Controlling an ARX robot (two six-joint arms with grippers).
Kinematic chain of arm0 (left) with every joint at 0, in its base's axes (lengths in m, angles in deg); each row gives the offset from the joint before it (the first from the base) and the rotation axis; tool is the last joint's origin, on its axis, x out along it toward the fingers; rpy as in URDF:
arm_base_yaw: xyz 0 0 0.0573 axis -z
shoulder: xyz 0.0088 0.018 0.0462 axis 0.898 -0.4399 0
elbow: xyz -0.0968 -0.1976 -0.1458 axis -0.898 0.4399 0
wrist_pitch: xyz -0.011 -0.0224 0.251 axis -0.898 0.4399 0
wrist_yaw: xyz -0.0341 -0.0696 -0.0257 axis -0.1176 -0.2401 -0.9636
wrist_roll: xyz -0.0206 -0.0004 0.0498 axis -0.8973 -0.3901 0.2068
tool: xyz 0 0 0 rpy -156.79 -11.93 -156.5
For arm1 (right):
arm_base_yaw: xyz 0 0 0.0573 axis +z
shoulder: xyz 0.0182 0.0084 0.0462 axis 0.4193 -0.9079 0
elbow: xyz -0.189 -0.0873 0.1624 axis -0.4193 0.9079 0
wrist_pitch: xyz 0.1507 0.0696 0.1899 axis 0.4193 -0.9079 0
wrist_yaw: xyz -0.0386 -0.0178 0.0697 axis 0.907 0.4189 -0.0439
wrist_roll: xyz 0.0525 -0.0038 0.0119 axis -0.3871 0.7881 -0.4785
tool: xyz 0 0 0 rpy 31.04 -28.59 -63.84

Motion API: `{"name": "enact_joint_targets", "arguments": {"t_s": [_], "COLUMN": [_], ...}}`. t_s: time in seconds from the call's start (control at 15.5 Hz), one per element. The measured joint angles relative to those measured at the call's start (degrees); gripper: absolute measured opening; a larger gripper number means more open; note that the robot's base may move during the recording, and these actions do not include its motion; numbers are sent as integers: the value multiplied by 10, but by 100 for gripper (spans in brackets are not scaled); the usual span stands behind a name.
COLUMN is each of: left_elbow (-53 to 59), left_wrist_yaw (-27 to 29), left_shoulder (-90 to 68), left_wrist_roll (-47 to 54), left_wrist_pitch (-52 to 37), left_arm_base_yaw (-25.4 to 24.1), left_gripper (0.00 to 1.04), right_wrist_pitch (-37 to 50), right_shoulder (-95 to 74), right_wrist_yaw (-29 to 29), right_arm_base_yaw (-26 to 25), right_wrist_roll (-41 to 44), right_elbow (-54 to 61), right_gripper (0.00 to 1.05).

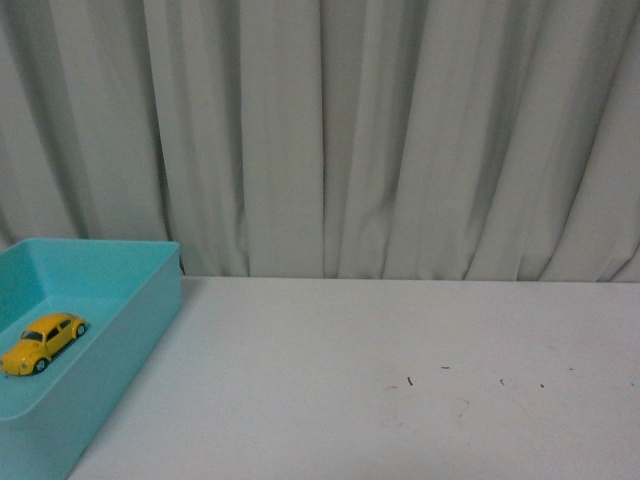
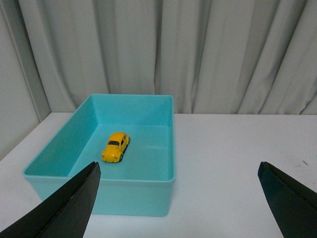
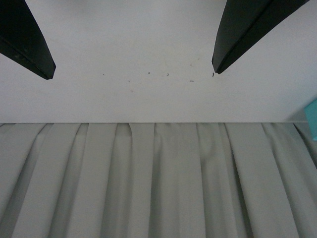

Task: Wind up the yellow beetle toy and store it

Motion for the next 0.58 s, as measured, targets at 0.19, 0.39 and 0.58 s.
{"name": "enact_joint_targets", "arguments": {"t_s": [0.19,0.39,0.58], "left_elbow": [0,0,0], "left_wrist_yaw": [0,0,0], "left_shoulder": [0,0,0], "left_wrist_roll": [0,0,0], "left_wrist_pitch": [0,1,0], "left_arm_base_yaw": [0,0,0], "left_gripper": [98,98,98], "right_wrist_pitch": [1,1,2], "right_shoulder": [0,0,0], "right_wrist_yaw": [1,1,0], "right_arm_base_yaw": [0,0,0], "right_wrist_roll": [0,0,0], "right_elbow": [0,0,0], "right_gripper": [98,98,98]}}
